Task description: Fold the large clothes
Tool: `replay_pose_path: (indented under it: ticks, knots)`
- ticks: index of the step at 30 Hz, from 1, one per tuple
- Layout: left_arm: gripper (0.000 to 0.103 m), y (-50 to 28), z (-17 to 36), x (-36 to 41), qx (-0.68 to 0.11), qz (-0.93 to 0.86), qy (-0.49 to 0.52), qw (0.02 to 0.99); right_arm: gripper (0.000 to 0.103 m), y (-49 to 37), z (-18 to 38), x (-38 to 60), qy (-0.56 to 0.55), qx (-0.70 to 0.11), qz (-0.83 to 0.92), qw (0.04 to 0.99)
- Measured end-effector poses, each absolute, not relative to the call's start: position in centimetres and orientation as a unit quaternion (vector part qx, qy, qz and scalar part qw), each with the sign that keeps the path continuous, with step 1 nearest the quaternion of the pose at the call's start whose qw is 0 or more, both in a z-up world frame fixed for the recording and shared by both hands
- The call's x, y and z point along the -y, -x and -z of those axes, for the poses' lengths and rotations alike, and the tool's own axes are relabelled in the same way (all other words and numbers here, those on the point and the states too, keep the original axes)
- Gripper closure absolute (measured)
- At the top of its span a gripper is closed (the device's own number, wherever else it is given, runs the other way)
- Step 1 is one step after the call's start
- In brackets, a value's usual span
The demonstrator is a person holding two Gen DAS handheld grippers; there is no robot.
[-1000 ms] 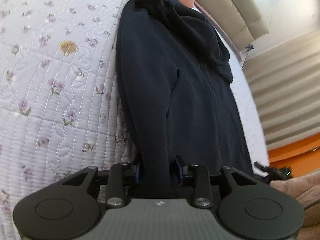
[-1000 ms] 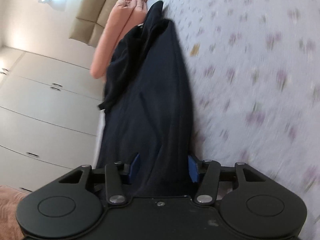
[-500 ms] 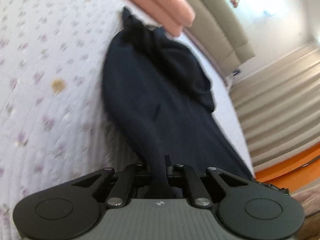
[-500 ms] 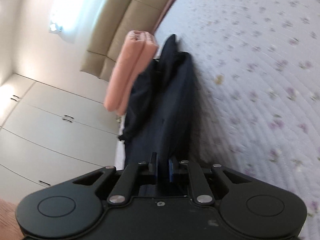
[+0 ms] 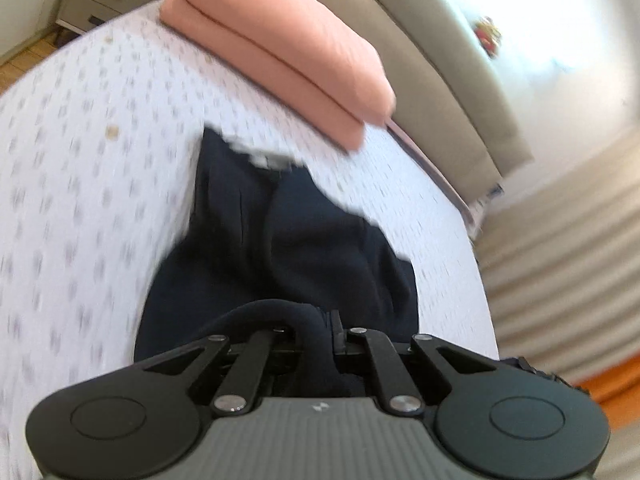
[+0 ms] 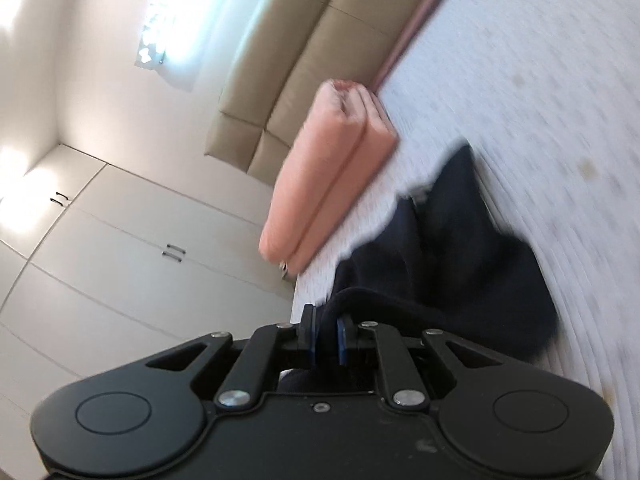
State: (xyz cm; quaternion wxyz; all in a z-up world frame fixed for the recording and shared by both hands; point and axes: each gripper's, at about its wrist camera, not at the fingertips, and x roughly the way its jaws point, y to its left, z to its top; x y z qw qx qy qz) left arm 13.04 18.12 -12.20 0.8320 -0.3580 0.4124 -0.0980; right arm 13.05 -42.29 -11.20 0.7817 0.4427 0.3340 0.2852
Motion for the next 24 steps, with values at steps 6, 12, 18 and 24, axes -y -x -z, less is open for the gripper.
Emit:
replay_pose_path:
  ticks: [6,12,18,24]
  knots:
    - [0.096,-24.0,12.2,-19.9,-0.400,0.062,0.368,0.837,0.089,-25.1,11.5,39.9,-0.448,-0.333,-0.246,0.793]
    - [0.084,-32.1,18.4,-21.6,-0.421,0.028,0.411,0.808,0.080,-32.7,17.6,37.1,-0.448,-0.390,-0.174,0.785]
    - [0.025,-30.0,20.2,-21.4,-0.417,0.098,0.365,0.826,0.027,-31.8,19.3,36.3,-0.417,-0.395,-0.204,0.793]
    - [0.023,-28.5,22.6,-21.4,-0.463,0.122,0.357,0.802,0.024,-30.8,21.0,34.2,-0.367,-0.472,-0.239,0.765]
